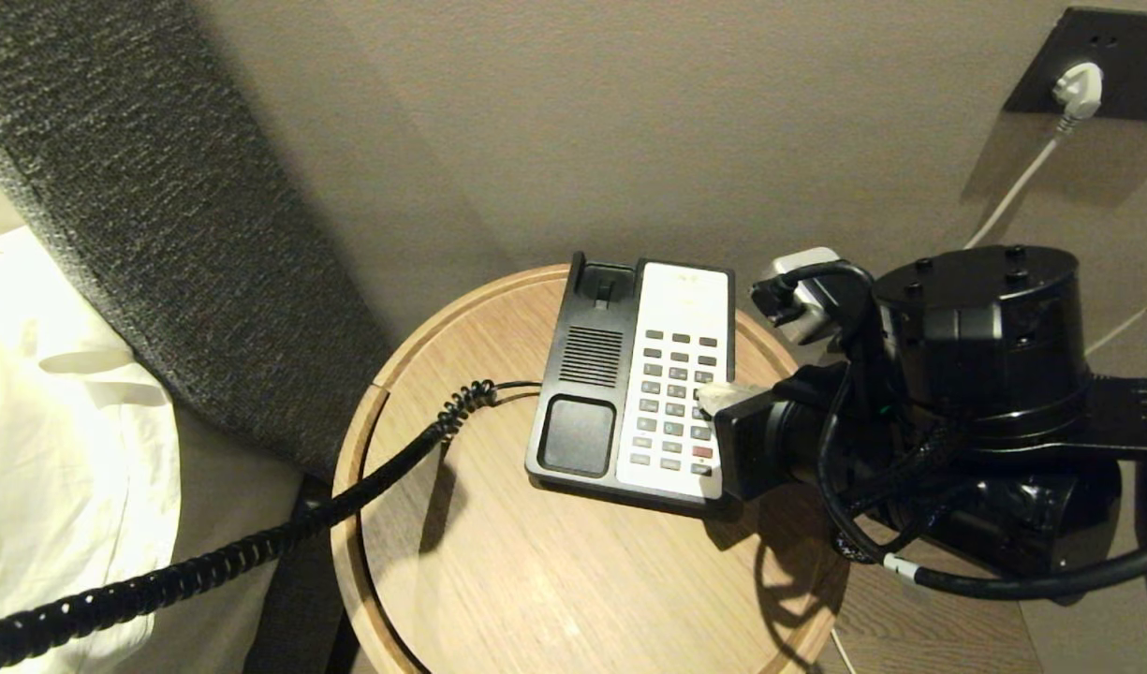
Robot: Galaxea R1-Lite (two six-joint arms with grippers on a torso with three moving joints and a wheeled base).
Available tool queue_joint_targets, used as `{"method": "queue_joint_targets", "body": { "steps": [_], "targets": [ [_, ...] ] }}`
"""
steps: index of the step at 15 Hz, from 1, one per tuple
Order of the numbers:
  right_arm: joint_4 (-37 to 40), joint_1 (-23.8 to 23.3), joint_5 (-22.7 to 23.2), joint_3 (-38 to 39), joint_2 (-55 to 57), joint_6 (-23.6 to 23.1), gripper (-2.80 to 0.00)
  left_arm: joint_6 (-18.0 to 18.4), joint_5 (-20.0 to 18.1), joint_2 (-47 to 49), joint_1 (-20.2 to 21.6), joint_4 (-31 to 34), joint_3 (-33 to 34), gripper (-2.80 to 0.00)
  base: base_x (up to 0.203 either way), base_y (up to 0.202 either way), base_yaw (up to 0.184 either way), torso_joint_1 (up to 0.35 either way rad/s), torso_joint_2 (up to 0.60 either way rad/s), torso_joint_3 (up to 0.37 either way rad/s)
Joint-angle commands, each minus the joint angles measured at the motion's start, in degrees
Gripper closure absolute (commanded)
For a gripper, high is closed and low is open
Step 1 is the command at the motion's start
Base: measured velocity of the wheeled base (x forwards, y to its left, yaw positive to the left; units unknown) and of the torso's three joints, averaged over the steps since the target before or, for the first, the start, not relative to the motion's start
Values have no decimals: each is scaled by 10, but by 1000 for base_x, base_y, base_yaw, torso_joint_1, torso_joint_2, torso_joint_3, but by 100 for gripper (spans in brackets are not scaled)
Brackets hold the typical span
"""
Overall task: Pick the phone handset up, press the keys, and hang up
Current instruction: Dial the number
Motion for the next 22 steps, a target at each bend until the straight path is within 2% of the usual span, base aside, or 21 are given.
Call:
{"method": "queue_joint_targets", "body": {
  "steps": [1,11,22],
  "targets": [
    [2,0,-1,1,5,1,0,-2,-1,-2,0,-1,0,0,0,0,0,0,0,0],
    [1,22,-5,-14,-13,5,0,-2,-1,0,0,-2,2,0,0,0,0,0,0,0],
    [6,22,-6,19,-30,9,0,-2,0,0,0,0,5,0,0,0,0,0,0,0]
  ]
}}
